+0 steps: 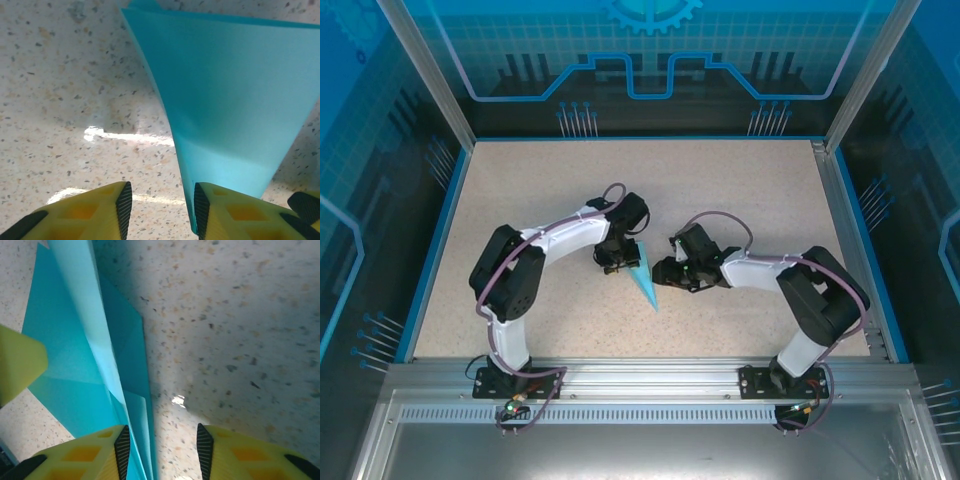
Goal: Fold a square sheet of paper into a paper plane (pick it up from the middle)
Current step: Move the paper plane to the center of the table.
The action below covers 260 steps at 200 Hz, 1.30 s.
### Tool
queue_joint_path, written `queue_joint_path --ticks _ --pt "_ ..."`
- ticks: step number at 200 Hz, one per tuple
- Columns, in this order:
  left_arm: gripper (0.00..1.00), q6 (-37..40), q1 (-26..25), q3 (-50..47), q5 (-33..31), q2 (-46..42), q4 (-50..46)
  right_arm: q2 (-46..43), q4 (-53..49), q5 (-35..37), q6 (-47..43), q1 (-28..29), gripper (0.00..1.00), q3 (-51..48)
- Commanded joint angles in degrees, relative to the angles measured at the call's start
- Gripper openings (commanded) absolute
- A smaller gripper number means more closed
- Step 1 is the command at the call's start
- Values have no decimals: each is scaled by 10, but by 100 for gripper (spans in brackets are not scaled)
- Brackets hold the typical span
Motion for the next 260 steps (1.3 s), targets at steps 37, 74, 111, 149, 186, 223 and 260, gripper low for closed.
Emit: queue_joint_path --ticks 37,74,111,149,186,223,260 --pt "35 -1 2 -39 -16 -40 8 44 52 -79 -14 7 47 32" --pt "35 0 1 -47 -23 -47 15 56 42 -92 -27 7 48 48" --pt "35 0 2 -53 -32 -53 13 69 38 -98 -33 9 48 54" --pt "35 -1 2 -58 -35 -53 16 70 41 -106 -35 14 48 55" --pt "35 -2 2 -59 -36 -56 19 71 18 -98 -54 25 46 75" --pt "35 -3 2 -60 -36 -58 18 88 -28 -73 -71 35 40 103" --pt "35 -5 2 -66 -39 -66 20 94 -45 -55 -79 46 37 113"
